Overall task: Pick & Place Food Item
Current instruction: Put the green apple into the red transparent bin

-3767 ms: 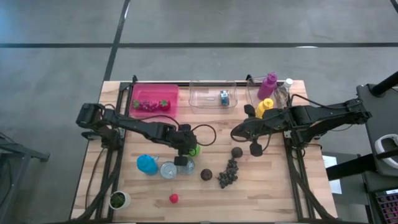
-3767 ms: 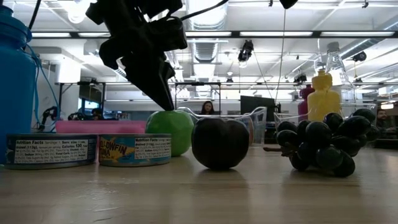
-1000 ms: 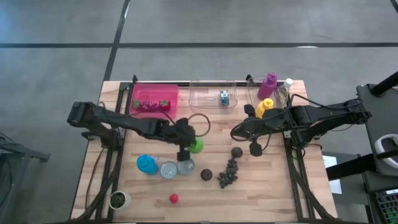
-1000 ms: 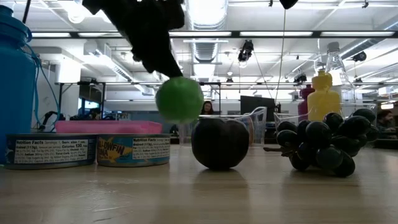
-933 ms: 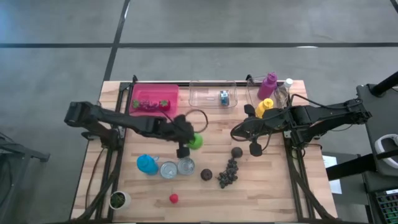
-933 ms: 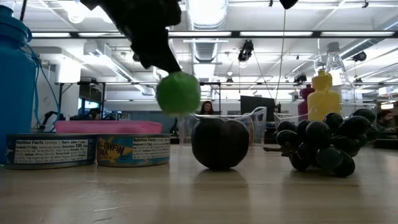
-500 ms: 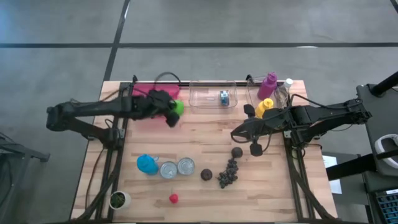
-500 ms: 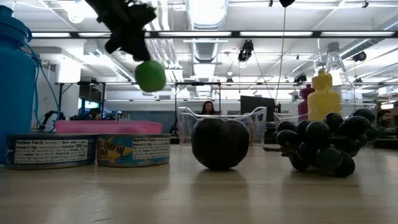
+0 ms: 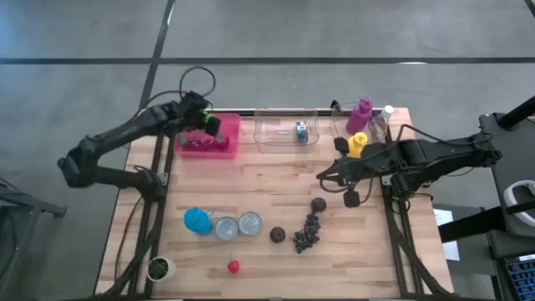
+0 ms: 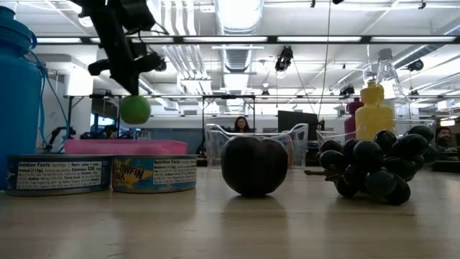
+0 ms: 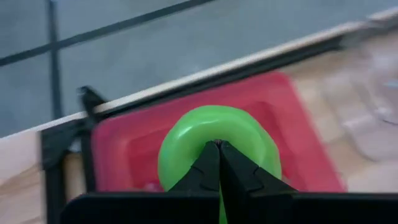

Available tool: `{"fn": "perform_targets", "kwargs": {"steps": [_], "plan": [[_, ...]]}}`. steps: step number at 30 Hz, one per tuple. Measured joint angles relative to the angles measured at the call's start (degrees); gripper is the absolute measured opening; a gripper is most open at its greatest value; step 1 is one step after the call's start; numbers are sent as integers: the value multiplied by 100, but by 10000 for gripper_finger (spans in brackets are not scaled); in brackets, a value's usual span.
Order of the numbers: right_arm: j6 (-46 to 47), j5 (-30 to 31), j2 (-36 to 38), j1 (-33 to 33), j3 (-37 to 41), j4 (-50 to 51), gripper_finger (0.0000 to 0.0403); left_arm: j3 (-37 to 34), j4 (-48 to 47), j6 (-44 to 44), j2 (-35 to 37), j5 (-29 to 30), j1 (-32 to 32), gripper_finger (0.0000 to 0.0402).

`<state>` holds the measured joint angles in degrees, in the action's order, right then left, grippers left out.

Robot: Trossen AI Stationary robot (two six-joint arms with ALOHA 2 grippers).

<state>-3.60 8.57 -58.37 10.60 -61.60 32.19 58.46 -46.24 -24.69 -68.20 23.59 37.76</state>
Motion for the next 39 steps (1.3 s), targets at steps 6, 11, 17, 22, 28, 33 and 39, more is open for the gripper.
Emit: {"fn": "perform_targets", "kwargs": {"steps": [6, 11, 17, 22, 28, 33, 39], "plan": [[394, 547, 50, -4, 0, -5, 13, -173, 35, 9, 0, 0, 856, 0], [673, 969, 46, -4, 0, -7, 13, -623, 373, -89, -2, -25, 1120, 0], [689, 997, 52, -4, 0, -104, 13, -1127, 1085, -380, -4, 47, 1202, 0], [689, 1106, 68, -4, 0, -126, 13, -1669, 1759, -803, -4, 127, 1305, 0], [687, 1114, 74, -1, 0, -125, 13, -2040, 2400, -970, -4, 263, 1335, 0], [702, 1114, 74, -1, 0, -121, 13, -2055, 2524, -1014, -4, 350, 1335, 0], [689, 1114, 74, -1, 0, -118, 13, -2057, 2524, -899, -4, 348, 1333, 21]]}}
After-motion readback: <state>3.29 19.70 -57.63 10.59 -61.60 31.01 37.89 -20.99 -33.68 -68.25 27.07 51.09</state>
